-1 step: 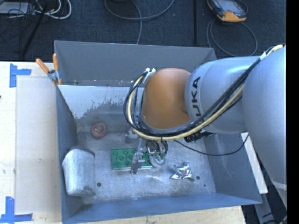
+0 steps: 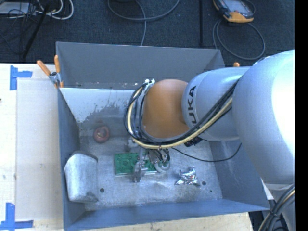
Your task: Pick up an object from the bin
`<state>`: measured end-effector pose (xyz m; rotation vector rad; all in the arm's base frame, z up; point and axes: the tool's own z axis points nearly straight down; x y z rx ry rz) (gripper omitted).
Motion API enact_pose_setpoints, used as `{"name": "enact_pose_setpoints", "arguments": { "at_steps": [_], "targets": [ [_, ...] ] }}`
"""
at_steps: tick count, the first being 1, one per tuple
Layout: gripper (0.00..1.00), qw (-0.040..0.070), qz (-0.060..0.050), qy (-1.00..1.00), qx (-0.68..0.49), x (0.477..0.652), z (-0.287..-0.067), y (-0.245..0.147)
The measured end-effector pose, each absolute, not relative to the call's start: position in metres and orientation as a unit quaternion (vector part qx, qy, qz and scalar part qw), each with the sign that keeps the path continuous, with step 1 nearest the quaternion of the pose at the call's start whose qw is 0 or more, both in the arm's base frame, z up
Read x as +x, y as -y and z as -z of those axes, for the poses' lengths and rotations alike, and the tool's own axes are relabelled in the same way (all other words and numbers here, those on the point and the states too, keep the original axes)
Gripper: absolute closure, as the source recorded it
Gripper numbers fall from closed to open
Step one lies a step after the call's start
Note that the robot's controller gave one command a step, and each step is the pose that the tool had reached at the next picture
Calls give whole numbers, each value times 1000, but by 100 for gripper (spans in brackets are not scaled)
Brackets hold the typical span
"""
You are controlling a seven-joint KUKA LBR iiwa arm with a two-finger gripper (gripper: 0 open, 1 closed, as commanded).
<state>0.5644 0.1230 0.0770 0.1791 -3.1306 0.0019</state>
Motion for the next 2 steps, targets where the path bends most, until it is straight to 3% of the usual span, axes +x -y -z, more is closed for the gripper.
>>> {"name": "enact_pose_setpoints", "arguments": {
  "at_steps": [1, 2],
  "targets": [
    [100, 2, 0, 999, 55, 565, -80, -123],
    [100, -4, 0, 995, 95, 556, -233, -101]
  ]
}}
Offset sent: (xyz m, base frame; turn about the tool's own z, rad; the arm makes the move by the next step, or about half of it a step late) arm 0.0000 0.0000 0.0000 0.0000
